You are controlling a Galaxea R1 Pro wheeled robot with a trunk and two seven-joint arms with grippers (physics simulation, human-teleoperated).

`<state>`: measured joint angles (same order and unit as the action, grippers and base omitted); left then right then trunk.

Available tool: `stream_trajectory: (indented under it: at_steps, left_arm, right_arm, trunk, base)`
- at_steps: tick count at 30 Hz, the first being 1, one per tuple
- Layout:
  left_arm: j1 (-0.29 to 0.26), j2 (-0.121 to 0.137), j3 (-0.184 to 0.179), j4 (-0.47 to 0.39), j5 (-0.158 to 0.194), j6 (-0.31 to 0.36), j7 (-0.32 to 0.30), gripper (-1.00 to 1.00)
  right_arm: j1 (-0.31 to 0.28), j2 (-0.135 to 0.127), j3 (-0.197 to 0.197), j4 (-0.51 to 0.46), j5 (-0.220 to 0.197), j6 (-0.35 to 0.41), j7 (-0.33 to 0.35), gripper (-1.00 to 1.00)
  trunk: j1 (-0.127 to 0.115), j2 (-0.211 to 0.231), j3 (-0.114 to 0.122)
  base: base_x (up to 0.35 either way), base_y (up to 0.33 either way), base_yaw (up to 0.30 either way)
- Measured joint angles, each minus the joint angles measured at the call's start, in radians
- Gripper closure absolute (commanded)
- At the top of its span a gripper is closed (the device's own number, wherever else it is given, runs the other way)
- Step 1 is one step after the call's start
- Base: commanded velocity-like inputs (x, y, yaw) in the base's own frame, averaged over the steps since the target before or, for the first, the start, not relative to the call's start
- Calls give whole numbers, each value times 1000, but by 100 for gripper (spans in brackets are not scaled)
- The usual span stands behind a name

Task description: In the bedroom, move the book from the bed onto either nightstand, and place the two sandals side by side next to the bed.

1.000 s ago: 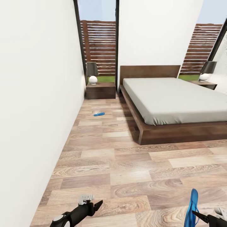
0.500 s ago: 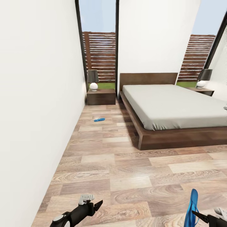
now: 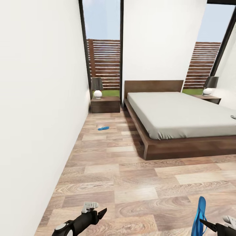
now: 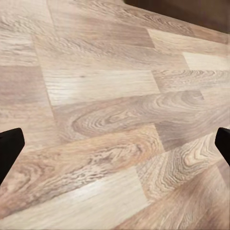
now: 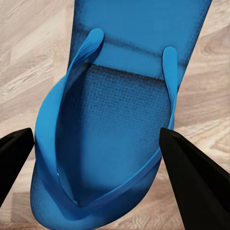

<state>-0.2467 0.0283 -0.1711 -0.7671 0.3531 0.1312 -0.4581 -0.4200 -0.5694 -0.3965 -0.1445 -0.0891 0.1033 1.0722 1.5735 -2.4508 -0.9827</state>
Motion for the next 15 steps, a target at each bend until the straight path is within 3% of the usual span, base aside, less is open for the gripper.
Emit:
stream_trajectory:
  at_steps: [15]
  left_arm:
    - [0, 0, -2, 0, 0, 0, 0, -100]
  right_arm:
    - [0, 0, 0, 0, 0, 0, 0, 100]
  trunk:
    - [-58, 105, 47]
  base:
    - [0, 0, 0]
